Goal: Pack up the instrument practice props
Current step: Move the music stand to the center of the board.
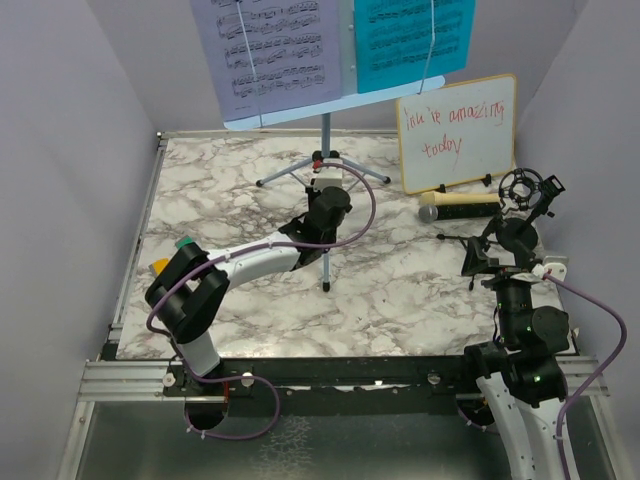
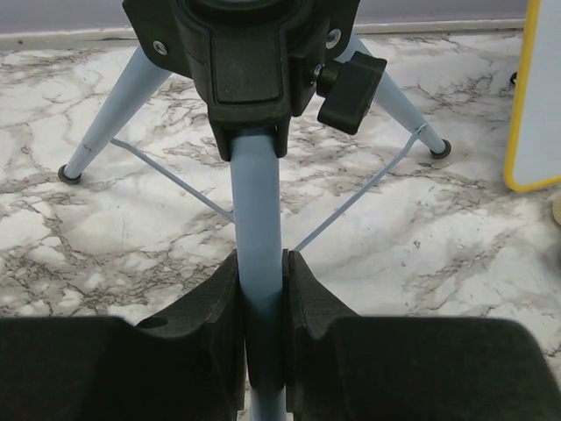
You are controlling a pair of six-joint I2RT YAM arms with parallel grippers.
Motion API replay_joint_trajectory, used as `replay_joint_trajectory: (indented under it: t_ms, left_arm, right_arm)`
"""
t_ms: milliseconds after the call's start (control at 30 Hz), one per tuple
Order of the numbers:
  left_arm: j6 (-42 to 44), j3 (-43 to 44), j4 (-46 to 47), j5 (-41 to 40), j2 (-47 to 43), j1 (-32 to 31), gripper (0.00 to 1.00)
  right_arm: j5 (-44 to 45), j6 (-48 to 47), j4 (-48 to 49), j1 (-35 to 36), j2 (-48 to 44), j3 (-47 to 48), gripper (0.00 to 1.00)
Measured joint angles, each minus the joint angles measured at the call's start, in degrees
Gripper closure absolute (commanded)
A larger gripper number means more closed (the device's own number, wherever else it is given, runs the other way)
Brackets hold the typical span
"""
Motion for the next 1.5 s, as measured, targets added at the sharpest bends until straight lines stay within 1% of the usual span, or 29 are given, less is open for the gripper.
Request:
replay_joint_trajectory:
  t_ms: [233,367,500,600,633,700,800,933,1000,1067,1200,1300,1367,1500]
  left_arm:
    - [-4.6,-0.5,-3.1,0.1,-1.5,-2.7,1.00]
    - [-6.5,-0.7,-4.2,0.2,-2.1,-4.1,0.96]
    - [-7.4,-2.1,-5.4,0.9,-4.0,-4.7,0.80]
    - [-7.6,-3.9,-6.6,1.7,-6.3,-5.1,0.57]
    - [-7.3,-4.3,-7.3,2.1,-7.2,-5.2,0.54]
    - [-7.0,-4.5,-8.2,2.9,-8.2,-5.4,0.50]
    - [-6.8,-4.6,-8.9,5.1,-10.7,-5.0,0.46]
    - [-7.0,-5.0,-8.8,9.6,-13.5,-3.0,0.38]
    - [-7.6,-5.4,-8.7,12.6,-14.8,-1.3,0.36]
    - [-8.5,-7.0,-8.1,16.4,-16.5,0.8,0.35]
    - [-10.6,-10.7,-6.1,23.8,-19.2,4.4,0.34]
    - [-11.9,-13.8,-3.9,29.1,-20.2,4.9,0.33]
    - [-13.4,-16.5,-2.0,32.6,-20.4,4.9,0.33]
    - [-15.6,-21.5,-1.0,35.0,-20.8,4.7,0.32]
  right_arm:
    - [0.0,-0.5,0.0,0.0,0.0,0.0,0.00]
    - [-0.1,-0.8,0.0,0.0,0.0,0.0,0.00]
    - [-1.0,-0.8,0.0,0.0,0.0,0.0,0.00]
    - [-2.9,-0.3,-0.3,0.0,0.9,0.6,0.00]
    - [-3.7,0.0,-0.5,0.0,2.1,1.2,0.00]
    - [-5.6,0.9,-1.2,0.0,5.7,3.3,0.00]
    - [-8.7,3.0,-3.2,0.0,13.9,8.3,0.00]
    - [-12.1,7.3,-8.3,0.0,24.9,15.7,0.00]
    - [-13.9,9.7,-10.0,0.0,28.7,18.9,0.00]
    - [-15.7,12.4,-10.0,0.0,30.2,20.1,0.00]
    - [-18.8,16.1,-8.2,0.0,27.3,18.1,0.00]
    - [-21.4,16.9,-6.9,0.0,26.4,18.0,0.00]
    - [-23.7,16.9,-6.4,0.0,28.6,18.6,0.00]
    - [-28.3,17.0,-5.5,0.0,34.0,18.8,0.00]
